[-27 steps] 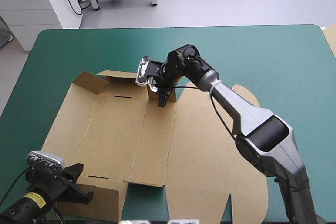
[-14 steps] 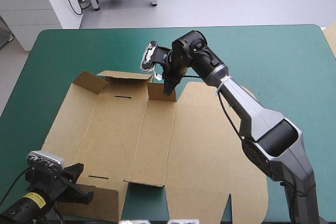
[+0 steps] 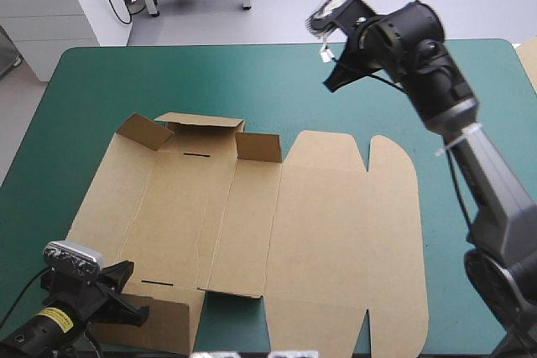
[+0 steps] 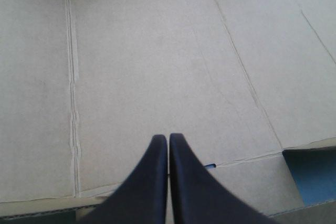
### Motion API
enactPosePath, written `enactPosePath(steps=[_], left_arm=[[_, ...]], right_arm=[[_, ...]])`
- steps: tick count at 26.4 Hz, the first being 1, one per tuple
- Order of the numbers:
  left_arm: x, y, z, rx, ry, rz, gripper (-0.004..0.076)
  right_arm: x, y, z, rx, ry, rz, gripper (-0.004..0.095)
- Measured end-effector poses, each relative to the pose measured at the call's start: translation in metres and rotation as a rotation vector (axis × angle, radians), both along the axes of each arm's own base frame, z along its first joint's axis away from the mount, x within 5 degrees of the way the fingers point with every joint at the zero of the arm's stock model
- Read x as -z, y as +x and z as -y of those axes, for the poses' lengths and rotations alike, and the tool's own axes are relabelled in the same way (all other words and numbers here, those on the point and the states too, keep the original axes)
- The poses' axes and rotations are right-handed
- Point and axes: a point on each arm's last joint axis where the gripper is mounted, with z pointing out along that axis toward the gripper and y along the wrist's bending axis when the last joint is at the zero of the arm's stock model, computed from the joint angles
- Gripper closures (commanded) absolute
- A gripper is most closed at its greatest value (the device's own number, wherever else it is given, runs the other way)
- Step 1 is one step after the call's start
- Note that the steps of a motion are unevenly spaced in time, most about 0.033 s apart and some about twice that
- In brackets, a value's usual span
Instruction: Fold the box
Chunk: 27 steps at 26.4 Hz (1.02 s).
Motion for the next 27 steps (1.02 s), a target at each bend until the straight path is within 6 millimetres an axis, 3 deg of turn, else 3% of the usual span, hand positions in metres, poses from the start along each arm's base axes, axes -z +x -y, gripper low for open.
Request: enactPosePath(steps=[4, 7, 13, 14, 16, 18, 24, 27], left_arm=[[0.000, 0.000, 0.000, 0.000, 0.000, 0.000, 0.0731], [0.000, 0.000, 0.000, 0.000, 0.000, 0.000, 0.0731], [0.000, 0.000, 0.000, 0.000, 0.000, 0.000, 0.0731], [0.000, 0.000, 0.000, 0.000, 0.000, 0.000, 0.0731], [0.000, 0.000, 0.000, 0.000, 0.000, 0.000, 0.0731], [0.000, 0.000, 0.000, 0.000, 0.000, 0.000, 0.0731], [-0.003, -0.002, 0.000, 0.003, 0.004, -0.010, 0.0731], [-0.016, -0.005, -0.001, 0.004, 0.005, 0.002, 0.0731]], right_arm=[[-0.004, -0.031, 0.061, 0.166, 0.038, -0.025, 0.0928], [-0.001, -0.055, 0.089, 0.232, 0.068, -0.052, 0.0927], [0.024, -0.111, 0.139, 0.381, 0.116, -0.122, 0.0928], [0.036, -0.123, 0.148, 0.416, 0.127, -0.154, 0.0928], [0.057, -0.149, 0.159, 0.460, 0.163, -0.198, 0.0928], [0.074, -0.162, 0.161, 0.470, 0.199, -0.227, 0.0928], [0.124, -0.183, 0.155, 0.442, 0.273, -0.318, 0.0928], [0.135, -0.185, 0.152, 0.432, 0.304, -0.332, 0.0928]])
